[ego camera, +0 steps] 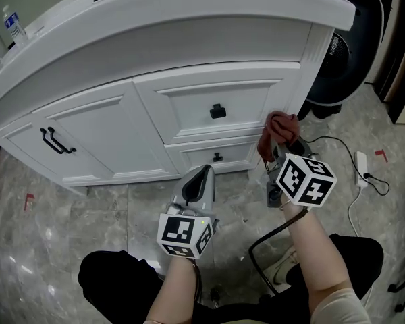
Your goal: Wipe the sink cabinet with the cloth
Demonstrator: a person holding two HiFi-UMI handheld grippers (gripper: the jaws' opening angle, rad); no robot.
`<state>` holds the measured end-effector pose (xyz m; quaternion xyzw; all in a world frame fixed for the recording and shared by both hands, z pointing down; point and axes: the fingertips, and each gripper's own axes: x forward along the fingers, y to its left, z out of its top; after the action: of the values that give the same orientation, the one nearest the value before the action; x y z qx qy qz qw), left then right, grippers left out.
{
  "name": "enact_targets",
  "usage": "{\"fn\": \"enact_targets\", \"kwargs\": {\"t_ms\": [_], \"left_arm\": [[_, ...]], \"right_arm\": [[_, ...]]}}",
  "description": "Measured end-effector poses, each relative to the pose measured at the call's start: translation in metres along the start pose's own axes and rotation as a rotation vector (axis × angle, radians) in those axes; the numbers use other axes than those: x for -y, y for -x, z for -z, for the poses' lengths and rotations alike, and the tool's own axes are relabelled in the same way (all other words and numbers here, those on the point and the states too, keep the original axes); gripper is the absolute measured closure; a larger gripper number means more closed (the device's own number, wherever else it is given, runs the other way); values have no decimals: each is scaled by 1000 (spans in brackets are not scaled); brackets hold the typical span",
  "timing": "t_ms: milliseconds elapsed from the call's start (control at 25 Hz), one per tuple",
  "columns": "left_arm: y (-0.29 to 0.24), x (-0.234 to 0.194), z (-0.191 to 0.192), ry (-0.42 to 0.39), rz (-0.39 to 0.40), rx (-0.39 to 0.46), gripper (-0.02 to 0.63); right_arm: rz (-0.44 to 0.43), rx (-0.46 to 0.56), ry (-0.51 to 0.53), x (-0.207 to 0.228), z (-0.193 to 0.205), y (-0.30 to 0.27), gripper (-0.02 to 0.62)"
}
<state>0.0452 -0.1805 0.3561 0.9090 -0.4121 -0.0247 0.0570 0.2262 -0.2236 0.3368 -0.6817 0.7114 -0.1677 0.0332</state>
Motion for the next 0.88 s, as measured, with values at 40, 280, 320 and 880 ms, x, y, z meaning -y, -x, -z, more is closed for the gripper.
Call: {"fn": "enact_targets", "kwargs": {"t_ms": [40, 280, 320, 880], "left_arm": [[2, -1, 1, -2, -1, -3, 606], [21, -21, 13, -7, -43, -26, 606], [25, -26, 16, -9, -57, -35, 606], [73, -94, 17, 19, -199, -14, 606]], "right_arm": [[15, 1, -8, 5, 2, 2, 517], [-64, -19, 32, -29, 26, 0, 517], [-95, -24, 50, -43, 32, -3, 517], [-387, -170, 97, -210, 128, -54, 517]]}}
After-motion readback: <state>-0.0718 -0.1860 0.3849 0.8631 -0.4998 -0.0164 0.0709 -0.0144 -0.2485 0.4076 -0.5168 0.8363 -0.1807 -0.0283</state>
